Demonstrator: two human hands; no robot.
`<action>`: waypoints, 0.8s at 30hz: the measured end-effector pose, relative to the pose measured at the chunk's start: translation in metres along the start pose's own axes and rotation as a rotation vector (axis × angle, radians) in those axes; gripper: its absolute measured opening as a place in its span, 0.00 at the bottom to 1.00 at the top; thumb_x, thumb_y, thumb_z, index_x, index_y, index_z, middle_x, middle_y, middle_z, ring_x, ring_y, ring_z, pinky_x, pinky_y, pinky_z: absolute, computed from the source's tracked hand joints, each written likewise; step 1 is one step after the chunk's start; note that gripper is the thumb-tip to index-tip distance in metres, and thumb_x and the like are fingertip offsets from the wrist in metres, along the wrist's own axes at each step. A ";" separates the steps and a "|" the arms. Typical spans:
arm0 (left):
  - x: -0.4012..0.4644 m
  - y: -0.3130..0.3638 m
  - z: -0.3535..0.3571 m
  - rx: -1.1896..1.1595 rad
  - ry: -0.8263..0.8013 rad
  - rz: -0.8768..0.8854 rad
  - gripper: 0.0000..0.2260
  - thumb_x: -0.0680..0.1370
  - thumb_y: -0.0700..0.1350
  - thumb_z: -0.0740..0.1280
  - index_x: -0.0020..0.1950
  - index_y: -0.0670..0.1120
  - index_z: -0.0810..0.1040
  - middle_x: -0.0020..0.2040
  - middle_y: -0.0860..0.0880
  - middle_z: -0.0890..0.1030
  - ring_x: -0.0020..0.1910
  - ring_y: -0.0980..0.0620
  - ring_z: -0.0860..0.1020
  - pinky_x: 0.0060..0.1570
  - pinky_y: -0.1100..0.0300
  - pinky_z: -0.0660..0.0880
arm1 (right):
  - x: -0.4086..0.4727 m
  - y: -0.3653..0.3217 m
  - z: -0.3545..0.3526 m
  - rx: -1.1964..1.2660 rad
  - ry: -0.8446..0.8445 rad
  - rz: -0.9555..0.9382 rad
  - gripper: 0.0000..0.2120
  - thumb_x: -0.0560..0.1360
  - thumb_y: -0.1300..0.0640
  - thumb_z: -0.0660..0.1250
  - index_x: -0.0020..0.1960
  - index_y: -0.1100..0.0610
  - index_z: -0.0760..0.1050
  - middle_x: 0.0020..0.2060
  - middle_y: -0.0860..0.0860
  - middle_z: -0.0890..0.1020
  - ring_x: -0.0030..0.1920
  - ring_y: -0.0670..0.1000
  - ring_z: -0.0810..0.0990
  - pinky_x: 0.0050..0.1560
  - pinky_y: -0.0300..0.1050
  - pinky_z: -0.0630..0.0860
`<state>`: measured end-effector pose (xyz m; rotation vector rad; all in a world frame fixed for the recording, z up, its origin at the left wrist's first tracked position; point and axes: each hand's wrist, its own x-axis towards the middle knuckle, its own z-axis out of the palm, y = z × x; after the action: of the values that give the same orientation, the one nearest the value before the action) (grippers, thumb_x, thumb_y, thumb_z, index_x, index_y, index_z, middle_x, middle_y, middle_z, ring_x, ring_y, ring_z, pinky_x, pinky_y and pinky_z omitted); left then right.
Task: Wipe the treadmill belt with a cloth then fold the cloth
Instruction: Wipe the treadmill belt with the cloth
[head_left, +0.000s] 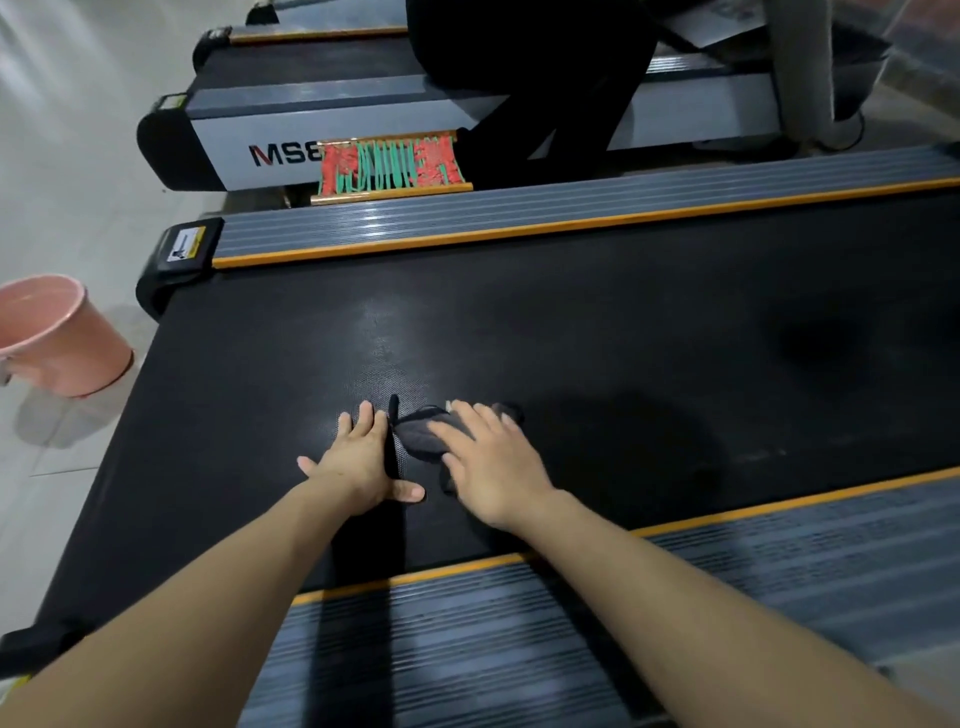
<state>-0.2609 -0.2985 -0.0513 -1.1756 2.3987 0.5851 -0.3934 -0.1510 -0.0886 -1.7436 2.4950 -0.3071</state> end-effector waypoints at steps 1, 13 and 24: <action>0.000 0.000 0.000 -0.003 0.002 0.004 0.59 0.66 0.65 0.79 0.83 0.52 0.43 0.82 0.57 0.36 0.81 0.51 0.36 0.68 0.21 0.51 | -0.010 0.020 -0.004 -0.016 -0.004 -0.027 0.25 0.78 0.45 0.51 0.73 0.47 0.68 0.74 0.52 0.68 0.71 0.58 0.67 0.71 0.58 0.66; -0.046 0.006 0.005 0.008 0.135 0.086 0.34 0.75 0.63 0.71 0.78 0.56 0.65 0.80 0.53 0.58 0.80 0.48 0.53 0.67 0.23 0.60 | -0.052 0.121 -0.043 0.071 0.123 0.935 0.20 0.80 0.48 0.58 0.71 0.47 0.65 0.76 0.54 0.61 0.73 0.62 0.60 0.72 0.64 0.56; -0.062 0.004 0.028 -0.002 0.000 0.022 0.48 0.72 0.64 0.74 0.82 0.61 0.48 0.83 0.57 0.40 0.82 0.50 0.39 0.70 0.23 0.55 | -0.045 0.054 -0.027 0.068 -0.100 0.210 0.23 0.82 0.46 0.55 0.76 0.43 0.58 0.79 0.47 0.56 0.78 0.54 0.55 0.75 0.56 0.57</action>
<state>-0.2242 -0.2418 -0.0412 -1.1514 2.4144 0.5941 -0.4327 -0.0879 -0.0755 -1.4205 2.5346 -0.2775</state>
